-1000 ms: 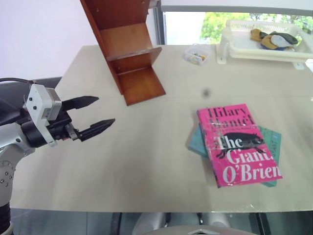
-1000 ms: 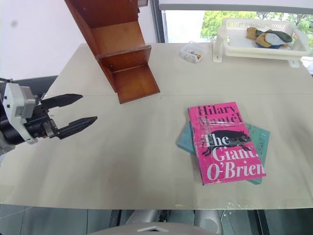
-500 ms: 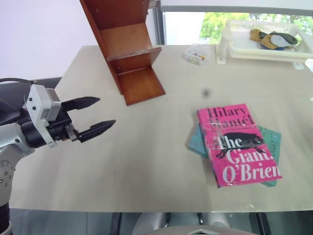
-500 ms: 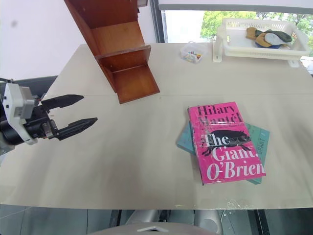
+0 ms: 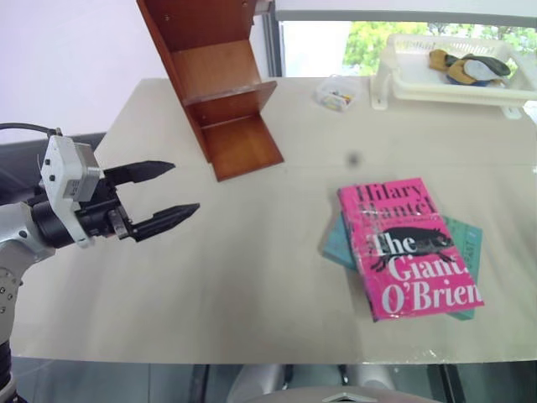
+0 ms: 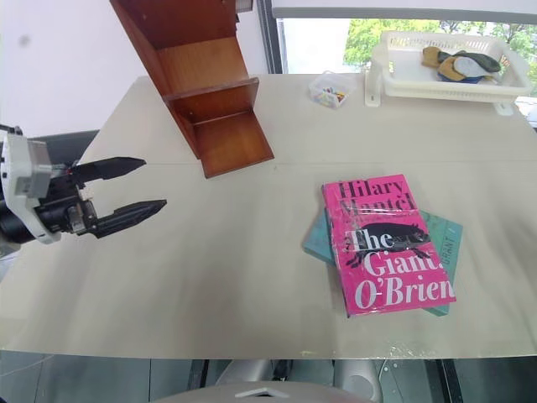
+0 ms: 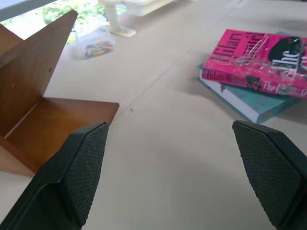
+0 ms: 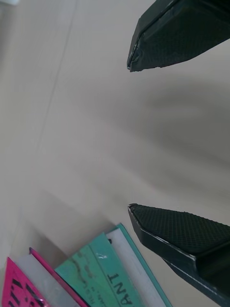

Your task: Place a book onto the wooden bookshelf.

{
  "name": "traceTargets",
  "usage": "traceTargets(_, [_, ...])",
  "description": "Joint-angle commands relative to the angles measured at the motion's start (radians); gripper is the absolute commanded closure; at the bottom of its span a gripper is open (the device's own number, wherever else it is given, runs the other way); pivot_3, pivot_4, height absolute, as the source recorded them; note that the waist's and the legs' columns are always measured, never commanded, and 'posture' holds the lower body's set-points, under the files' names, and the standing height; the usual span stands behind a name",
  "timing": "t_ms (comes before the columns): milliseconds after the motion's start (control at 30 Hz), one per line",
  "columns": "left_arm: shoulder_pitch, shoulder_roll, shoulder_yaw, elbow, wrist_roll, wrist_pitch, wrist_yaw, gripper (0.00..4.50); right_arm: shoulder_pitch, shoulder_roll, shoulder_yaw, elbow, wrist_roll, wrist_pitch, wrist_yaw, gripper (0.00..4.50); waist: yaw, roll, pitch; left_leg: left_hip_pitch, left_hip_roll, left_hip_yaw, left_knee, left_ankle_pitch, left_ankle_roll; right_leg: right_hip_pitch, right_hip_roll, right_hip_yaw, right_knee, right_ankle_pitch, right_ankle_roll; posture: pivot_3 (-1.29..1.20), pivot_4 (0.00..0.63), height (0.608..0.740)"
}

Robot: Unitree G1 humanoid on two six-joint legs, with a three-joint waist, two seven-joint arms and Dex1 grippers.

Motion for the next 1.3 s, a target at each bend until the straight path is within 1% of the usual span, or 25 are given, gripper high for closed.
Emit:
traceTargets(33, [-0.026,0.040,0.035,0.012,-0.044,0.013,-0.040,0.06,0.031,0.007,-0.013,-0.051,0.005,-0.010,-0.014,0.00,0.000,0.000,0.000,0.000,0.000,0.000,0.000,0.000,0.000,0.000,0.000,0.000,0.000,0.000,0.000,0.00,0.150,0.740])
traceTargets(100, [-0.038,0.064,0.047,0.027,-0.088,0.042,-0.083,0.06,0.062,0.027,-0.013,-0.071,0.003,-0.015,-0.026,0.00,0.000,0.000,0.000,0.000,0.000,0.000,0.000,0.000,0.000,0.000,0.000,0.000,0.000,0.000,0.000,0.00,0.150,0.740])
traceTargets(267, [-0.049,0.110,0.110,0.055,-0.279,0.156,-0.222,0.06,0.123,0.078,-0.002,-0.121,-0.012,-0.051,-0.060,0.00,-0.001,0.000,0.000,0.000,0.000,0.000,0.000,0.000,0.000,0.000,0.000,0.000,0.000,0.000,0.000,0.00,0.150,0.740])
traceTargets(400, [-0.056,0.137,0.105,0.064,-0.311,0.184,-0.263,0.06,0.177,0.119,0.030,-0.191,-0.022,-0.048,-0.061,0.00,-0.001,0.000,0.000,0.001,0.000,0.000,0.000,0.000,0.000,0.000,0.001,0.000,0.000,0.000,0.000,0.00,0.150,0.740])
traceTargets(533, [-0.060,0.159,0.095,0.049,-0.345,0.213,-0.301,0.06,0.268,0.172,0.065,-0.323,-0.001,0.008,-0.040,0.00,0.000,0.000,0.001,0.002,0.001,0.001,0.000,0.000,0.000,0.001,0.001,0.001,0.002,0.000,0.000,0.00,0.150,0.740])
traceTargets(700, [-0.062,0.162,0.084,0.037,-0.337,0.205,-0.318,0.06,0.346,0.229,0.114,-0.450,-0.028,0.017,-0.073,0.00,-0.001,0.000,0.000,0.004,0.001,0.002,0.000,0.000,0.000,0.001,0.001,0.002,0.002,0.000,0.000,0.00,0.150,0.740])
traceTargets(867, [-0.068,0.161,0.059,0.042,-0.303,0.180,-0.329,0.06,0.359,0.276,0.178,-0.563,-0.027,0.043,-0.100,0.00,-0.003,-0.006,0.000,0.004,0.002,0.002,0.000,0.000,0.000,0.001,0.002,0.002,0.002,0.000,-0.001,0.00,0.150,0.740])
traceTargets(1067, [-0.074,0.159,0.046,0.045,-0.290,0.164,-0.329,0.06,0.337,0.329,0.247,-0.711,-0.001,0.100,-0.131,0.00,-0.004,-0.010,0.001,0.005,0.005,0.003,0.000,0.000,-0.001,0.001,0.005,0.003,0.002,0.002,-0.003,0.00,0.150,0.740])
traceTargets(1167, [-0.073,0.160,0.046,0.044,-0.285,0.161,-0.330,0.06,0.323,0.349,0.277,-0.748,-0.008,0.102,-0.147,0.00,-0.004,-0.010,0.001,0.005,0.005,0.003,0.000,-0.001,-0.002,0.001,0.006,0.003,0.002,0.002,-0.003,0.00,0.150,0.740])
traceTargets(1300, [-0.074,0.160,0.047,0.044,-0.278,0.157,-0.329,0.06,0.264,0.396,0.307,-0.771,0.006,0.109,-0.180,0.00,-0.004,-0.010,0.002,0.005,0.006,0.003,0.000,-0.001,-0.002,0.001,0.007,0.003,0.002,0.002,-0.004,0.00,0.150,0.740])
